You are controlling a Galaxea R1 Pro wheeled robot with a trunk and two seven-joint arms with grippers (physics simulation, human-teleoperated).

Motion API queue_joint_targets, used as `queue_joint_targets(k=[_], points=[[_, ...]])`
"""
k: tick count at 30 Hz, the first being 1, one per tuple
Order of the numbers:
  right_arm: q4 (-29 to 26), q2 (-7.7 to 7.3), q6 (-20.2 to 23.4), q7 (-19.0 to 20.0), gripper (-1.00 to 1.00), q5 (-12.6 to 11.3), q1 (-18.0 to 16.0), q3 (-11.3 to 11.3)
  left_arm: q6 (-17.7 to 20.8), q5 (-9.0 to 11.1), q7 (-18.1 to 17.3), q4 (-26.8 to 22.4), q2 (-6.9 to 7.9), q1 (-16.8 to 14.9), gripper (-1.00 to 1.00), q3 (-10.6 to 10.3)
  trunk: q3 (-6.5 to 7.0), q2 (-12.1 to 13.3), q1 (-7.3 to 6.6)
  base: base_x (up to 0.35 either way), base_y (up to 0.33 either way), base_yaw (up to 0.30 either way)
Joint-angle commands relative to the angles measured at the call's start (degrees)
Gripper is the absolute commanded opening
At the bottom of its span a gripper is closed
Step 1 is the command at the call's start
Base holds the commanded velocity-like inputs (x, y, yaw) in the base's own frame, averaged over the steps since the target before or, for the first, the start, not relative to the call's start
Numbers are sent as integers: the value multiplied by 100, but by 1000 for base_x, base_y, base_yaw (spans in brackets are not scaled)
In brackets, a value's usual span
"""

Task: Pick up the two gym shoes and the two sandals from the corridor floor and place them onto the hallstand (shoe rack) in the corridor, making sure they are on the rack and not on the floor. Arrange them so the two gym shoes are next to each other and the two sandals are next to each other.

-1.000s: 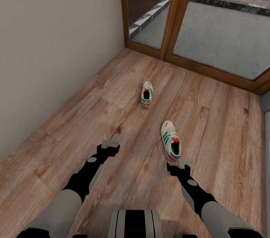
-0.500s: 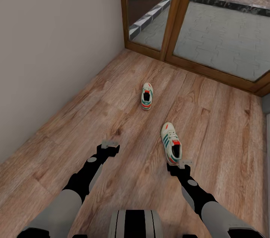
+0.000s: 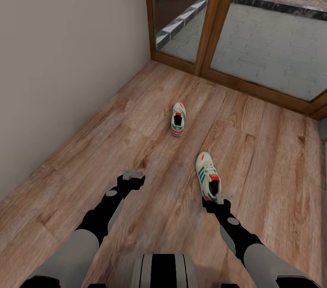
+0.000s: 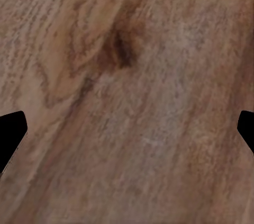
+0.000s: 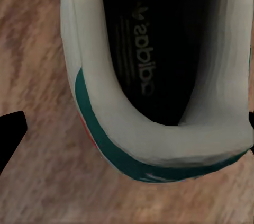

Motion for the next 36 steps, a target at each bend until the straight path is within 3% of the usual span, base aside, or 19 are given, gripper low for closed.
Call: queue_joint_targets(k=[1,12,13,36], points=[[5,1,-19,-10,100,0,-2,-2,33,-2,-15,-12,0,0,100,3,-3,-1,1,157,0,0],[5,-1,-19,-10,100,0,-3,-2,34,-2,-15,-11,0,0,100,3,-3,-1,1,103,0,0],[5,0,-19,-10,-100,0,-3,-2,34,-2,-15,-12,0,0,100,3,-3,-1,1,12,0,0],[5,-15,-19,-1,-100,0,-4,-2,34,-2,-15,-17,0,0,100,3,-3,-1,1,1,0,0]])
